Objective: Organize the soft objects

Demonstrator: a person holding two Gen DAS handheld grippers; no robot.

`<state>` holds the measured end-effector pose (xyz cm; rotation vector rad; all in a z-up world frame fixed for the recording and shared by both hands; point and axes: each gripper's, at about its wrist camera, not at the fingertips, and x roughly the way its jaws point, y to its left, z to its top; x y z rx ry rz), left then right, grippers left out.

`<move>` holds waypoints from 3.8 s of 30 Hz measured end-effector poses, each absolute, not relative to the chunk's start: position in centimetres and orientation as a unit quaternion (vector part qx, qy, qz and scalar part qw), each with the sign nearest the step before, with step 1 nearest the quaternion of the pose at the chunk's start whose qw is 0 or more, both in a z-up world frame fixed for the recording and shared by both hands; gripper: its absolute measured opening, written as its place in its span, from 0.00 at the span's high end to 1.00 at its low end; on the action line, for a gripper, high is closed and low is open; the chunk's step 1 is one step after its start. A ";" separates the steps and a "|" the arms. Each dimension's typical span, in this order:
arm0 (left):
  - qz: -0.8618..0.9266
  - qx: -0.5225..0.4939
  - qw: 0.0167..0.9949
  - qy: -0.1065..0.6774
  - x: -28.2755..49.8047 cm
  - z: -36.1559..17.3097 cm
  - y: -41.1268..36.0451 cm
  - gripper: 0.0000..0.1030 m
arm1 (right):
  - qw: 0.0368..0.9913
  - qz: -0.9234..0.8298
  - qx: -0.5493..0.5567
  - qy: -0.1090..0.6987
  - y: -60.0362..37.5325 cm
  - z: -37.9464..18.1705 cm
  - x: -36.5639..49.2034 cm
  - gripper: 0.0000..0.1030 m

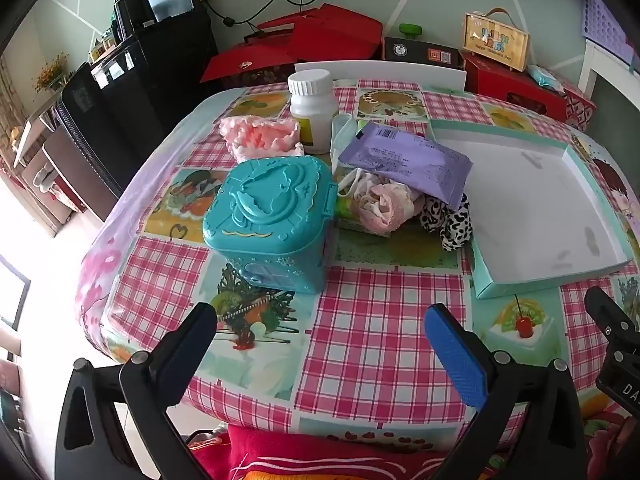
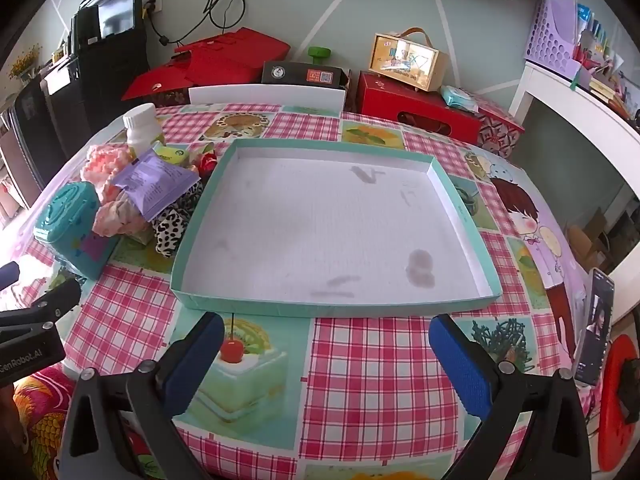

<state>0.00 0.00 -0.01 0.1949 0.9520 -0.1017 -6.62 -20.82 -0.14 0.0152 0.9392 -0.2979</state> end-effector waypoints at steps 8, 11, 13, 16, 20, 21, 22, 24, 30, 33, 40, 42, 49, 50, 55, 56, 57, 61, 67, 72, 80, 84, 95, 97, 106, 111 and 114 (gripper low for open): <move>-0.048 0.093 0.883 0.457 -0.1 -0.1 0.0 0.00 | 0.880 -0.143 0.003 0.453 -20.8 -0.2 -6.6 0.00; -0.049 0.093 0.883 0.457 -0.1 0.0 -0.1 0.00 | 0.880 -0.143 0.003 0.453 -20.8 -0.3 -6.6 0.00; -0.049 0.093 0.883 0.457 0.0 -0.1 -0.1 0.00 | 0.880 -0.143 0.003 0.453 -20.8 -0.2 -6.6 0.00; -0.049 0.093 0.883 0.457 -0.1 -0.1 -0.1 0.00 | 0.880 -0.143 0.002 0.454 -20.8 -0.2 -6.6 0.00; -0.049 0.093 0.883 0.457 0.0 0.0 0.0 0.00 | 0.879 -0.143 0.001 0.455 -20.7 -0.3 -6.6 0.00; -0.049 0.093 0.883 0.457 0.0 0.0 0.0 0.00 | 0.879 -0.143 0.001 0.455 -20.7 -0.3 -6.6 0.00; -0.049 0.093 0.883 0.457 0.0 0.0 0.0 0.00 | 0.879 -0.143 0.001 0.455 -20.7 -0.3 -6.6 0.00; -0.049 0.093 0.883 0.457 0.0 0.0 -0.1 0.00 | 0.879 -0.143 0.001 0.455 -20.7 -0.3 -6.5 0.00; -0.050 0.091 0.884 0.456 -0.5 -0.4 0.1 0.00 | 0.878 -0.142 -0.004 0.458 -20.5 -0.4 -6.5 0.00; -0.051 0.091 0.884 0.455 -0.2 -0.4 -0.2 0.00 | 0.877 -0.142 -0.007 0.459 -20.5 -0.4 -6.5 0.00; -0.059 0.079 0.885 0.455 -0.3 0.0 0.0 0.00 | 0.874 -0.142 -0.017 0.464 -20.2 -0.5 -6.3 0.00; -0.061 0.077 0.884 0.458 -0.3 0.0 0.1 0.00 | 0.873 -0.141 -0.022 0.466 -20.1 -0.5 -6.3 0.00; -0.087 0.053 0.877 0.469 -0.6 0.9 1.2 0.00 | 0.875 -0.134 -0.029 0.463 -19.6 -0.1 -6.5 0.00; -0.097 0.043 0.873 0.476 -0.6 1.0 1.4 0.00 | 0.878 -0.130 -0.030 0.460 -19.5 0.1 -6.6 0.00; -0.119 0.008 0.875 0.469 0.7 3.7 3.3 0.00 | 0.897 -0.088 -0.017 0.433 -18.3 1.7 -5.8 0.00; -0.117 0.004 0.880 0.460 1.2 4.5 3.8 0.00 | 0.900 -0.078 -0.013 0.428 -18.0 2.1 -5.5 0.00; -0.118 -0.004 0.878 0.463 1.8 5.1 4.3 0.00 | 0.903 -0.067 -0.010 0.424 -17.6 2.5 -5.0 0.00; -0.119 -0.027 0.876 0.466 4.7 6.1 6.4 0.00 | 0.909 -0.041 -0.013 0.414 -16.1 4.0 -2.7 0.00; -0.123 -0.040 0.861 0.492 7.5 5.2 8.2 0.00 | 0.910 -0.009 -0.016 0.413 -14.2 4.6 0.9 0.00; -0.113 -0.051 0.857 0.500 9.5 5.1 9.7 0.00 | 0.897 0.026 -0.035 0.441 -12.3 3.3 4.3 0.00; -0.102 -0.071 0.835 0.537 13.6 3.1 10.8 0.00 | 0.878 0.044 -0.042 0.475 -11.5 1.0 7.9 0.00; -0.106 -0.083 0.816 0.562 15.8 1.9 10.8 0.00 | 0.872 0.054 -0.051 0.483 -11.1 0.5 9.4 0.00; -0.115 -0.071 0.785 0.605 21.4 -1.0 8.6 0.00 | 0.854 0.079 -0.091 0.507 -9.7 -2.0 12.0 0.04; -0.115 -0.065 0.780 0.611 22.2 -1.6 8.1 0.00 | 0.852 0.081 -0.093 0.509 -9.7 -2.2 12.2 0.07; -0.111 -0.048 0.758 0.642 25.2 -4.0 6.2 0.01 | 0.850 0.101 -0.072 0.511 -10.1 -2.4 12.3 0.26; -0.109 -0.055 0.749 0.651 26.5 -5.3 5.6 0.26 | 0.851 0.102 -0.051 0.513 -10.4 -2.5 12.3 0.38; -0.109 -0.063 0.745 0.655 26.9 -6.4 5.5 0.50 | 0.853 0.102 -0.035 0.511 -10.5 -2.5 12.1 0.41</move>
